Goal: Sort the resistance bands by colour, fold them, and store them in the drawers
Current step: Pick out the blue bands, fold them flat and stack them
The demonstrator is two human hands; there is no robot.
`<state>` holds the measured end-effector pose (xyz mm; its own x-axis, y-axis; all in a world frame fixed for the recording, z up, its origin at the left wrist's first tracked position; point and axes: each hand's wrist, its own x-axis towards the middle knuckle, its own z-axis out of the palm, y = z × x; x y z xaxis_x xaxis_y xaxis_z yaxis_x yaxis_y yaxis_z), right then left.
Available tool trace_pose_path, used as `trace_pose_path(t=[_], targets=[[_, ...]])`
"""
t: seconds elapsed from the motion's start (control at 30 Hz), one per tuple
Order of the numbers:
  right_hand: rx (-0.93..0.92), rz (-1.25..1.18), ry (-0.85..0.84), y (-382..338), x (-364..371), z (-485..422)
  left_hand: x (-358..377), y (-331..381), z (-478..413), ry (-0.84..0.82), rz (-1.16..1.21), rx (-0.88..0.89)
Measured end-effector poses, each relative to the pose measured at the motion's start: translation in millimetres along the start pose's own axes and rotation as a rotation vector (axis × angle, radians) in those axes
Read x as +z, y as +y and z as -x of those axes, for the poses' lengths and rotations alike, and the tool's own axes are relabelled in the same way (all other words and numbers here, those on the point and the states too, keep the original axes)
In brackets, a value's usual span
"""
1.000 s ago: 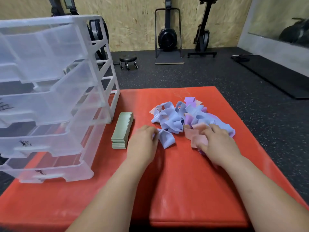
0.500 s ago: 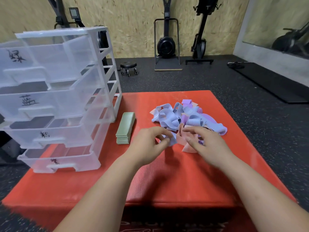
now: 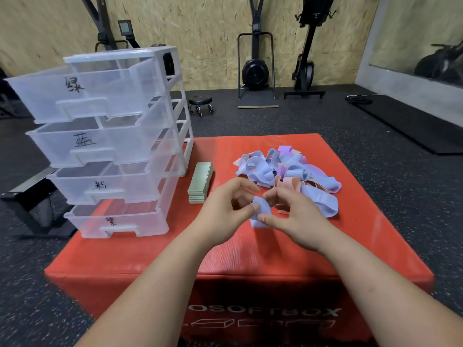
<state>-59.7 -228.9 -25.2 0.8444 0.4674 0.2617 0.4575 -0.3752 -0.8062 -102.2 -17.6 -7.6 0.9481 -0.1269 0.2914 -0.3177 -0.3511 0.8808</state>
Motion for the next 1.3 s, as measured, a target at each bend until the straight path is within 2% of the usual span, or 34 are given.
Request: trace_pose_path(t=[0.27,0.43,0.63,0.77,0.97,1.13,1.2,1.3], targets=[[0.014,0.083,-0.047,-3,-24,14,-22,8,21,0.21,0.137,-0.065],[0.119,0.128,-0.202,10,-38,24,-33,-1,27,0.312,0.182,-0.122],[0.239,0.261,-0.223,31,-56,34,-42,-19,32,0.403,0.132,-0.226],[0.31,0.277,-0.192,44,-68,41,-47,-32,34,0.354,0.028,-0.274],[0.403,0.213,-0.094,52,-70,49,-44,-46,32,0.301,0.005,-0.33],[0.477,0.046,0.113,59,-71,48,-44,-59,32,0.279,-0.074,-0.435],[0.546,0.046,0.108,71,-66,49,-42,-67,33,0.217,-0.213,-0.477],[0.61,0.223,-0.014,89,-54,53,-36,-75,40,0.05,-0.433,-0.537]])
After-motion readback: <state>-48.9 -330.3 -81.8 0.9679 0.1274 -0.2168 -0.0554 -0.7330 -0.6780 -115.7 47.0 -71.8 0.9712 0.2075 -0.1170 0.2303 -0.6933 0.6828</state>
